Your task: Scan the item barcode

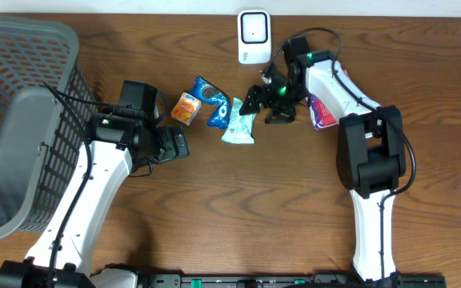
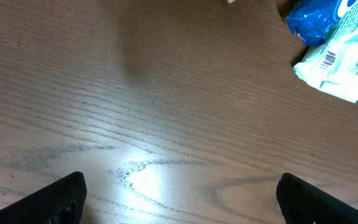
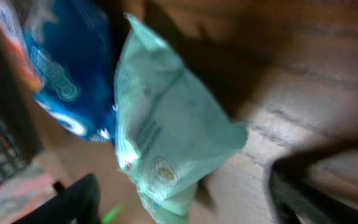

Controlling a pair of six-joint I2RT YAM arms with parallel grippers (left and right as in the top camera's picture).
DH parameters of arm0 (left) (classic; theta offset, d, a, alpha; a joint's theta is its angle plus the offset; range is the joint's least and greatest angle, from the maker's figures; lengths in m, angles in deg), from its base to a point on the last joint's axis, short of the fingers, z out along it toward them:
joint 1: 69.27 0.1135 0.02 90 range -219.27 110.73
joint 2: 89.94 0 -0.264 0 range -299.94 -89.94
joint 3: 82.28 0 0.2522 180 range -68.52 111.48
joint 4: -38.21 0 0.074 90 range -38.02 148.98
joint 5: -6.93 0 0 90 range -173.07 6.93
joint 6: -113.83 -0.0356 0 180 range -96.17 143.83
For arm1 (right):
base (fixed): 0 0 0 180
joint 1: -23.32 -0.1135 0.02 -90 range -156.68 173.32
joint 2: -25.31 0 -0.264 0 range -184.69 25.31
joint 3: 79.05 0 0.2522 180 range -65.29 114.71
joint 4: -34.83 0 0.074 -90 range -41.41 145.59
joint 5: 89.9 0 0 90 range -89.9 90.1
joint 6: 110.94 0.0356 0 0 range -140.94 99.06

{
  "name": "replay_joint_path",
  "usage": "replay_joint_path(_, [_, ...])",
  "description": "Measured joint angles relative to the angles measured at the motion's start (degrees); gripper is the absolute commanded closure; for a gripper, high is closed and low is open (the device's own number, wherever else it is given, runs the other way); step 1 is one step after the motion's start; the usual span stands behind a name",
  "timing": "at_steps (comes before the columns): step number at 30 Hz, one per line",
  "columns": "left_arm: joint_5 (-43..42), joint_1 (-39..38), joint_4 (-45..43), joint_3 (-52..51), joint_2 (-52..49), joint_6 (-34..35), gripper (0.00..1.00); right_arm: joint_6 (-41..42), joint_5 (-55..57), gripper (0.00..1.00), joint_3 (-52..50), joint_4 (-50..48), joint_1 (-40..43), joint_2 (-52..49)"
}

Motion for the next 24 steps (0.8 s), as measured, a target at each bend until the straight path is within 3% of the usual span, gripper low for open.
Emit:
replay_joint_path(1, [0.0,0.0,0.02,0.0,0.0,0.0,0.02,1.33,-0.96,0.95,-2.36,-4.59,-0.37,0.31])
replay_joint_path(2, [0.0,0.0,0.07,0.0,0.0,-0.02,0.02,1.86,-1.14,0.99,-3.1,-5.51,-0.5,0.31])
replay_joint_path(7, [0.0,0.0,0.02,0.0,0.0,0.0,0.02,4.55,-3.3,0.99,-5.09,-7.19,-1.2,0.35])
replay_joint_path(11, [0.02,0.0,0.02,0.0,0.0,-0.02,0.02,5.14,2.08,0.99,-0.42,-0.37,-1.38,0.09])
replay_joint_path(17, [0.0,0.0,0.0,0.0,0.0,0.0,0.02,6.43,31.06,0.99,13.92,16.2,-3.17,0.35])
replay_joint_path(21, [0.0,0.0,0.02,0.0,0.0,-0.02,0.02,9.35,58.01,0.99,17.07,21.11,-8.96,1.64])
replay_joint_path(24, [0.0,0.0,0.02,0.0,0.0,0.0,0.02,11.63,71.63,0.99,16.85,22.18,-13.38,1.6])
